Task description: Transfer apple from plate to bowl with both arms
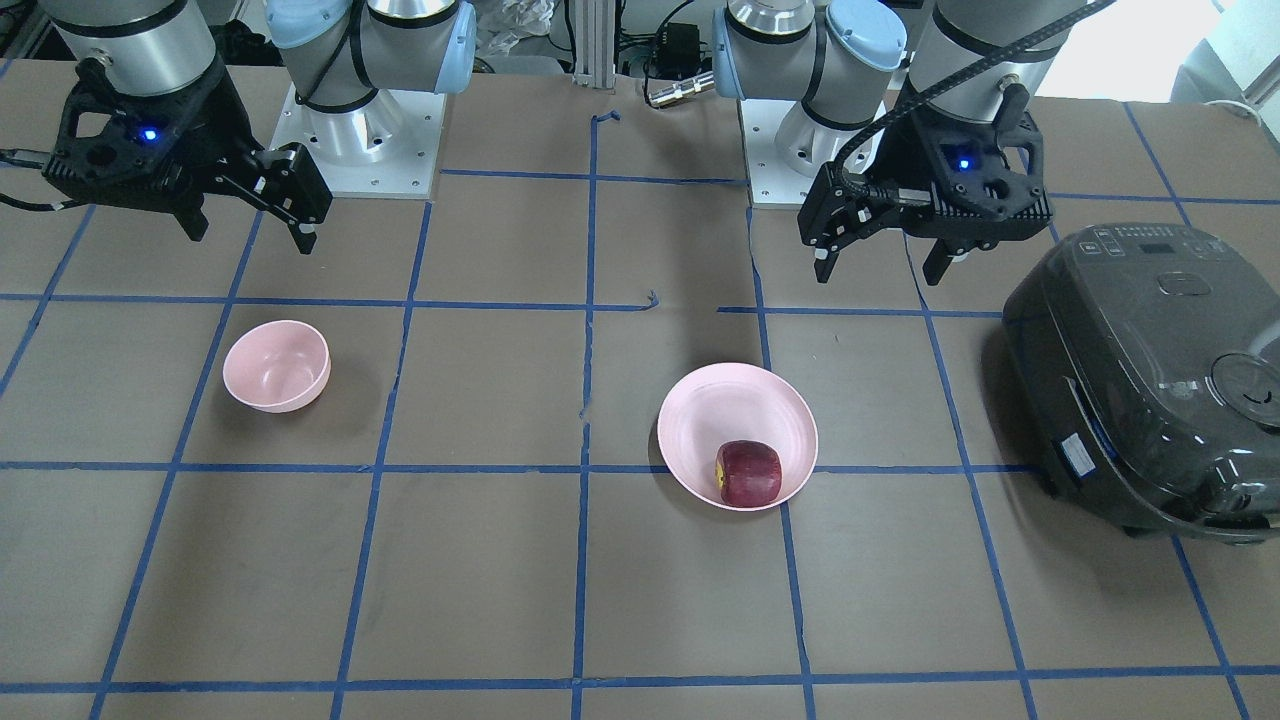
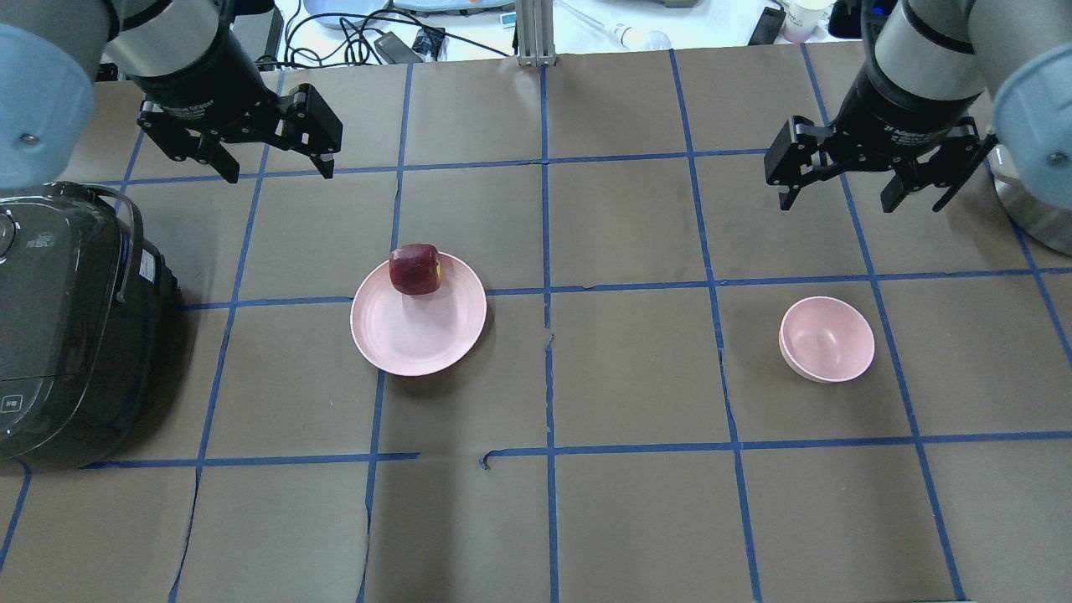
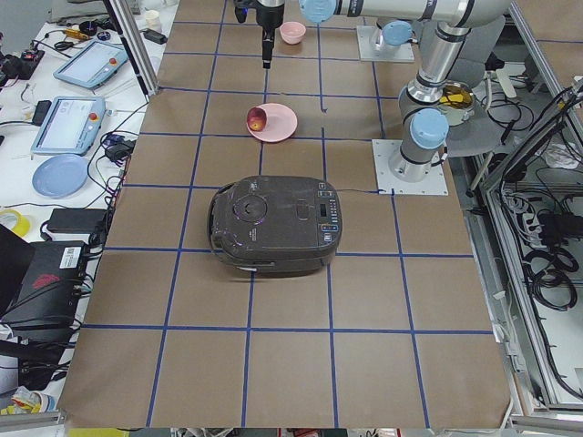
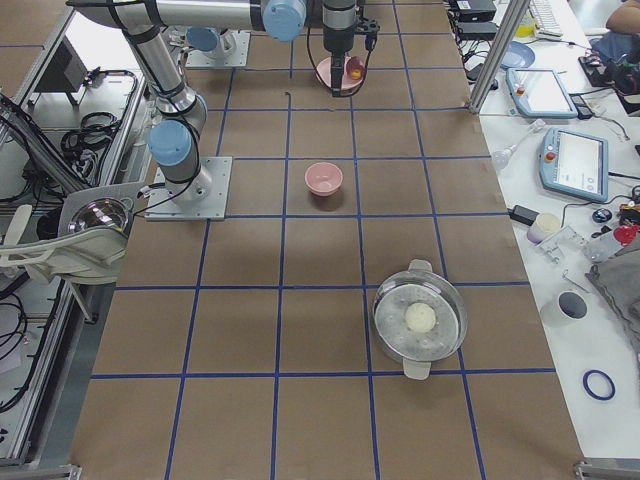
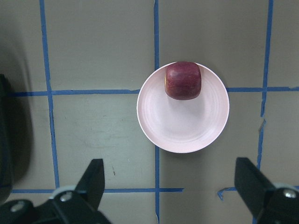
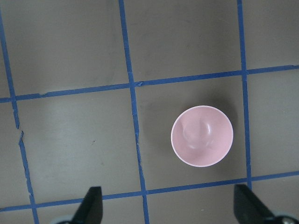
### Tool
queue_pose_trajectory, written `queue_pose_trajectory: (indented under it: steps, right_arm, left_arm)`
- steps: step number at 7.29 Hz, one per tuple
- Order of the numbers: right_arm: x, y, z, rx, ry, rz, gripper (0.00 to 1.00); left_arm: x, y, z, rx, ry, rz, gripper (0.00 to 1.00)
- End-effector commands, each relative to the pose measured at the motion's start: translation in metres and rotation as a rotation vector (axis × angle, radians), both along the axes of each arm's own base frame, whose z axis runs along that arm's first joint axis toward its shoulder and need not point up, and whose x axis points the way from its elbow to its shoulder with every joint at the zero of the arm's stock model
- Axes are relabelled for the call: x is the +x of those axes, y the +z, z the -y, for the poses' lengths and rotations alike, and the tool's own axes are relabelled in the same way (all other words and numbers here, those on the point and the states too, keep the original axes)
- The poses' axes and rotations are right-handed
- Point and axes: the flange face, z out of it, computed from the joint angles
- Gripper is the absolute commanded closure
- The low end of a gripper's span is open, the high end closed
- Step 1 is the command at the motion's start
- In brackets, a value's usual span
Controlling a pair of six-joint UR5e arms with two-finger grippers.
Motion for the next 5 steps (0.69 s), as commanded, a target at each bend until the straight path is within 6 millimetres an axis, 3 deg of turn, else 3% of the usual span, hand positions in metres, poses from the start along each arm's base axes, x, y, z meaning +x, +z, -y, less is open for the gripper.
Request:
queue_pose_trajectory:
  steps: [1,5]
  right_arm:
    - [0.0,-0.0013,-0.0005,0.002,0.0,0.0,0.0]
    - [-0.0018,-0.003,-0.0004,0.009,0.0,-0.011,0.0]
  left_arm:
    - [-0.0001,-0.0003,0.0002,0.001,0.0,-0.001,0.0]
    - [-0.0009,-0.0003,0.0,0.001,-0.002,-0.001,0.0]
